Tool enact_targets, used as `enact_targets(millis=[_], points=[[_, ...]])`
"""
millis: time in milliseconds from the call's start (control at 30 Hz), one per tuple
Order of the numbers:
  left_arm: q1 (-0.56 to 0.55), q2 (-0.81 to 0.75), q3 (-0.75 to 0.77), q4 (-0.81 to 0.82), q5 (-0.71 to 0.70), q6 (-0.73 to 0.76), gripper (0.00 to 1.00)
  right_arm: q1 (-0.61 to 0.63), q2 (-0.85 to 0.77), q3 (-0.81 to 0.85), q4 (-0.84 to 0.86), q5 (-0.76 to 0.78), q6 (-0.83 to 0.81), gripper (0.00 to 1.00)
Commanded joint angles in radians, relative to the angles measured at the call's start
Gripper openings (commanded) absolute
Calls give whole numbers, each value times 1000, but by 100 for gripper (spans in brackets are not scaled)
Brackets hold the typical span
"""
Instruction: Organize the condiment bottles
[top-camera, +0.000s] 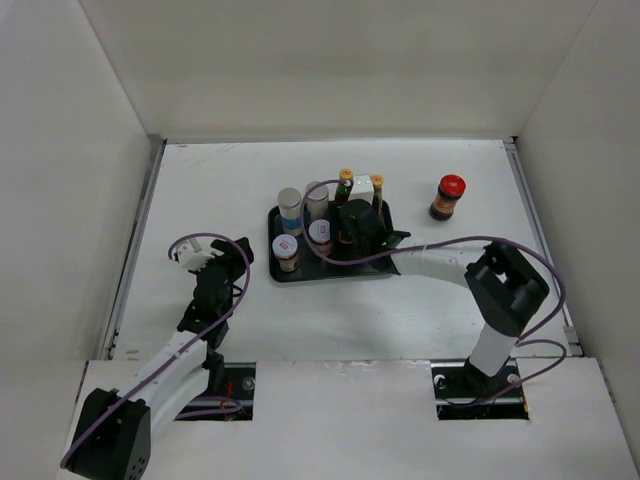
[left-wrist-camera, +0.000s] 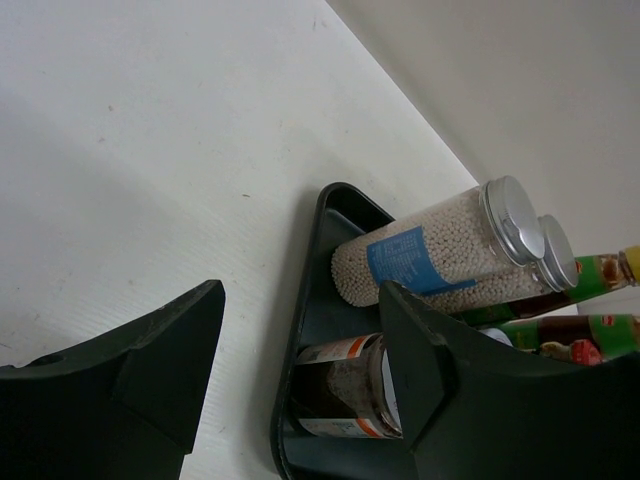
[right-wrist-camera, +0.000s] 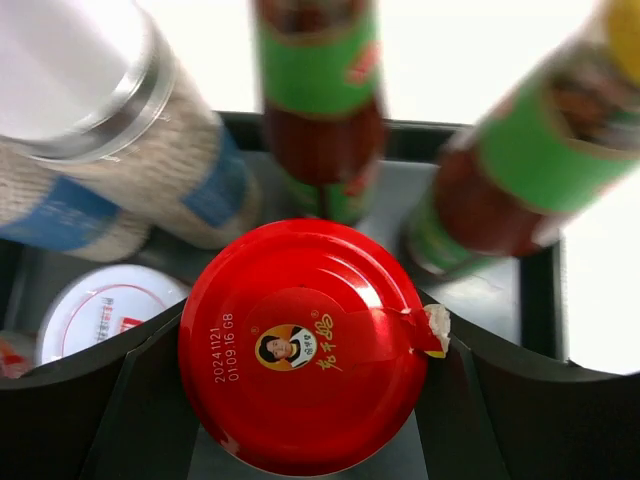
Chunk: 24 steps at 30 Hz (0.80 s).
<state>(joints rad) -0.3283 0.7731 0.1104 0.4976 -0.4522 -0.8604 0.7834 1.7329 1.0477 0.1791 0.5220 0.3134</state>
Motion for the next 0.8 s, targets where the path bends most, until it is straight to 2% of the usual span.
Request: enact_targets(millis=[0, 100, 167, 333, 400, 433, 467, 500, 567, 600, 633, 667, 700, 767], points=[[1, -5, -5, 55, -5, 3, 62, 43, 5, 78, 140, -16, 30, 52], [4, -20, -3, 48, 6, 6, 62, 55, 5, 80, 135, -8, 32, 75], [4, -28, -8, 53, -3, 8, 63, 55, -24, 71, 128, -2, 30, 86], [2, 3, -2, 55, 7, 3, 63, 26, -169, 19, 100, -14, 17, 98], [1, -3, -3, 55, -2, 3, 63, -17, -243, -17, 92, -2, 16, 98], [1, -3, -3, 55, -3, 1, 64, -49, -283, -41, 94, 3, 21, 94], [2, 3, -3, 55, -3, 1, 64, -87, -318, -66, 99, 15, 26, 87], [2, 8, -3, 55, 1, 0, 64, -130, -346, -89, 103, 36, 35, 72], [1, 0, -3, 53, 6, 1, 63, -222, -369, -106, 94, 85, 42, 33], [-1, -9, -5, 55, 0, 4, 63, -268, -380, -112, 85, 114, 44, 25], [-1, -14, -5, 53, -3, 6, 63, -313, -381, -114, 86, 137, 39, 25], [-1, -15, -8, 55, -6, 4, 63, -359, -368, -101, 71, 148, 30, 28], [1, -11, -8, 55, -6, 3, 63, -399, -352, -83, 39, 148, 24, 38], [1, -5, -5, 49, 3, 1, 63, -460, -303, -39, -16, 159, 6, 68]])
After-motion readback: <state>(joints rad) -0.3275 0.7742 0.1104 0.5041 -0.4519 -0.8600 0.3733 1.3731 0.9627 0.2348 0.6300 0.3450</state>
